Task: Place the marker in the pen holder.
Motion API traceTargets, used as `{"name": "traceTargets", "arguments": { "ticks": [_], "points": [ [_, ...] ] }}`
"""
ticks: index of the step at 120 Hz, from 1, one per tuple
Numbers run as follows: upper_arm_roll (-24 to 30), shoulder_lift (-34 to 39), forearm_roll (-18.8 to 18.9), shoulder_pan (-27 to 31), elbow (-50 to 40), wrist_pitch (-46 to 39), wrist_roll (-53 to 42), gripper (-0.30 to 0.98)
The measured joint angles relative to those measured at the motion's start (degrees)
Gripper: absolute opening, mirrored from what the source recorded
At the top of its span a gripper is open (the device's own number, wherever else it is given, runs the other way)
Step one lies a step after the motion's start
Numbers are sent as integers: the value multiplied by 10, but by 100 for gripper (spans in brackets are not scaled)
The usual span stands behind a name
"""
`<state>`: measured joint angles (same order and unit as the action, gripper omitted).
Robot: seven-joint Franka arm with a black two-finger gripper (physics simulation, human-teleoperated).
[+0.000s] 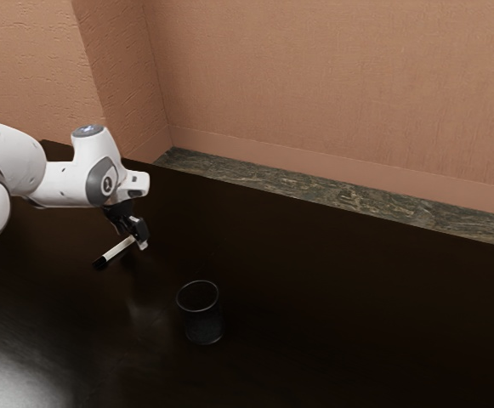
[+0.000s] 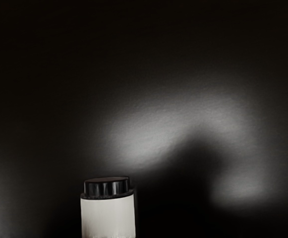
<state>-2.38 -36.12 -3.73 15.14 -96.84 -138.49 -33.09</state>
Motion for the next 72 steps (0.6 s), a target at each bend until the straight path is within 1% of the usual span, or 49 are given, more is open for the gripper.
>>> {"name": "traceTargets", "arguments": {
  "ticks": [16, 26, 32, 53, 62, 72],
  "points": [
    [4, -3, -3, 4, 6, 0, -10, 69],
    [4, -2, -4, 5, 9, 0, -15, 65],
    [4, -1, -4, 5, 9, 0, -17, 60],
    [4, -1, -15, 4, 9, 0, -21, 35],
    [4, 0, -17, 5, 9, 0, -22, 28],
    [3, 0, -19, 5, 9, 0, -23, 23]
  ]
}}
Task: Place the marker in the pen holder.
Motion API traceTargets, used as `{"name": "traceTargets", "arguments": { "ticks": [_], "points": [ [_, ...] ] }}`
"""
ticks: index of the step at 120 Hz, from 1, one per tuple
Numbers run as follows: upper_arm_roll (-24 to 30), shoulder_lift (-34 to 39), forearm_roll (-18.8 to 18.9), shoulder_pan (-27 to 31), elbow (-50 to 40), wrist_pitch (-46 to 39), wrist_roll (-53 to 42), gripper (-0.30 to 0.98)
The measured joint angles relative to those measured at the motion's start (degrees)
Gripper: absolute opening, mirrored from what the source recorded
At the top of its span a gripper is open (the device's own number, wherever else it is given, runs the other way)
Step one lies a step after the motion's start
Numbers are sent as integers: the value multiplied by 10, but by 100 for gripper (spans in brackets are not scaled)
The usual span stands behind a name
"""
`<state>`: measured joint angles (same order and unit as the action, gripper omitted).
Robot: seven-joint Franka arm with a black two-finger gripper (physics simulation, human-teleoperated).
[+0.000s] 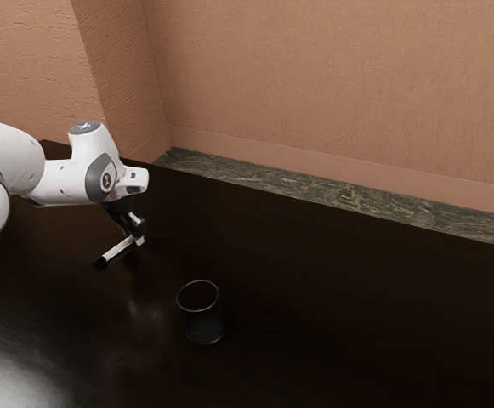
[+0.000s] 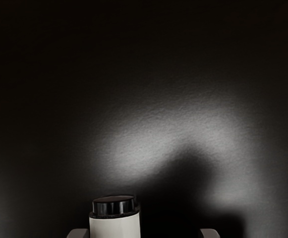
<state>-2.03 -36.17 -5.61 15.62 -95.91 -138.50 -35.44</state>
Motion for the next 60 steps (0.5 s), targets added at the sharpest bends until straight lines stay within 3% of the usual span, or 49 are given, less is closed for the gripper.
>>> {"name": "traceTargets", "arguments": {
  "ticks": [60],
  "points": [
    [0, -4, -2, 0, 8, 0, -4, 14]
  ]
}}
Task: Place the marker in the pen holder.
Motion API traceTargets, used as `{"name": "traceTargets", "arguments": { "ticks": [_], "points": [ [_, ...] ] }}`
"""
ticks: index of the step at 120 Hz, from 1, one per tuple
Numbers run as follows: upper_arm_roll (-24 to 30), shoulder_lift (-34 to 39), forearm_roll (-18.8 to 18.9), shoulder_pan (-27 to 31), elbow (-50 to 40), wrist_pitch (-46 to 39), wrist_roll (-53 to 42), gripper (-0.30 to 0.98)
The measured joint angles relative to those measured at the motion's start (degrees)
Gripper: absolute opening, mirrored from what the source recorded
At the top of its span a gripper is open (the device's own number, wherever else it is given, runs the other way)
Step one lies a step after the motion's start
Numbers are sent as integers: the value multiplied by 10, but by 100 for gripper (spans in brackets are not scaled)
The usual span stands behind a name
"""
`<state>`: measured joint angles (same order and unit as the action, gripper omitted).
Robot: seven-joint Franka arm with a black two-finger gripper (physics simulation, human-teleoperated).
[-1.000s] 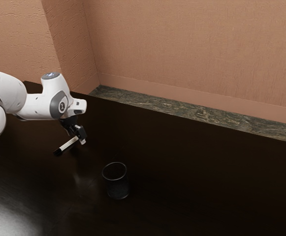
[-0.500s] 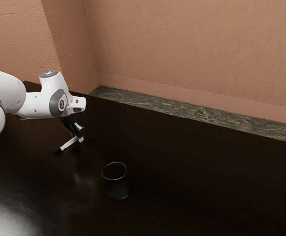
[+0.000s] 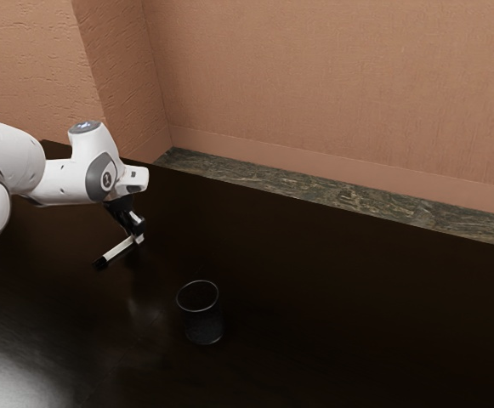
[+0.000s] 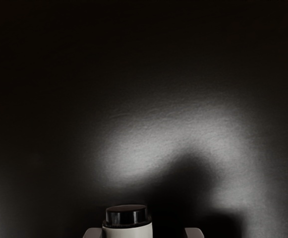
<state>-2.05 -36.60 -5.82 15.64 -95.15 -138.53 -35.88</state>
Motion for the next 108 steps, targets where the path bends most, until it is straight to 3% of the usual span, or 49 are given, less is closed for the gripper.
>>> {"name": "traceTargets", "arguments": {
  "ticks": [74, 87, 108],
  "points": [
    [0, -15, -2, 2, 16, -3, -2, 12],
    [-1, -14, 3, 1, 15, -4, 2, 1],
    [-1, -9, 5, -2, 13, -5, 6, -4]
  ]
}}
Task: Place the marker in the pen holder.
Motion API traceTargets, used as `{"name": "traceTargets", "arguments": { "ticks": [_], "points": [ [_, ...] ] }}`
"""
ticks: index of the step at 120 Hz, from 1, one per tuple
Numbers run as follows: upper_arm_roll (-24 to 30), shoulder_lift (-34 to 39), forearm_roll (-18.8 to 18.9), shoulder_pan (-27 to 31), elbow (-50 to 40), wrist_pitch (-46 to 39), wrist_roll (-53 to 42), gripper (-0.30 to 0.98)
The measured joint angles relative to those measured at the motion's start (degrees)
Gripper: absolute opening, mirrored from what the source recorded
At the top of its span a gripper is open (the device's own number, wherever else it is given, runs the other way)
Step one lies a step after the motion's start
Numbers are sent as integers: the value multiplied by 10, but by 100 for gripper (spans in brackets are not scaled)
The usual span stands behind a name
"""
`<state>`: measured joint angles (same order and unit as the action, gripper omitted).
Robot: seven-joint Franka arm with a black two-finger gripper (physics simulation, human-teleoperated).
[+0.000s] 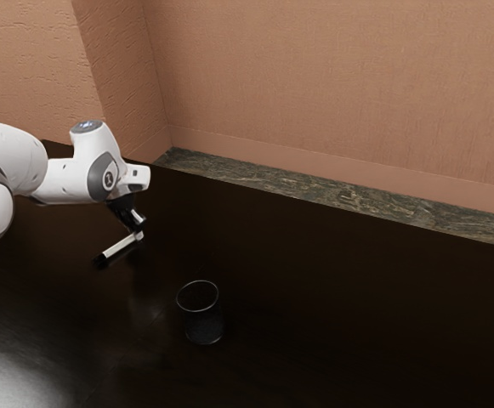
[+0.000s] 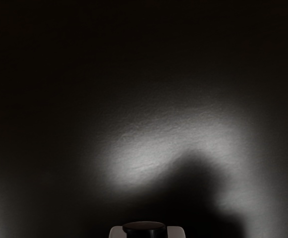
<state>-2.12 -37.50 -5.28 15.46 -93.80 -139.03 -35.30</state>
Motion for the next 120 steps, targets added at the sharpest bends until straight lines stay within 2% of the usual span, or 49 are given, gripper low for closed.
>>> {"name": "traceTargets", "arguments": {
  "ticks": [24, 53, 88, 120],
  "points": [
    [-1, 21, 9, -5, -2, -1, 6, -6],
    [-2, 96, 20, -48, -34, -2, 14, -8],
    [-2, 222, 79, -125, -123, -3, 52, -8],
    [0, 332, 144, -207, -225, -2, 124, -7]
  ]
}}
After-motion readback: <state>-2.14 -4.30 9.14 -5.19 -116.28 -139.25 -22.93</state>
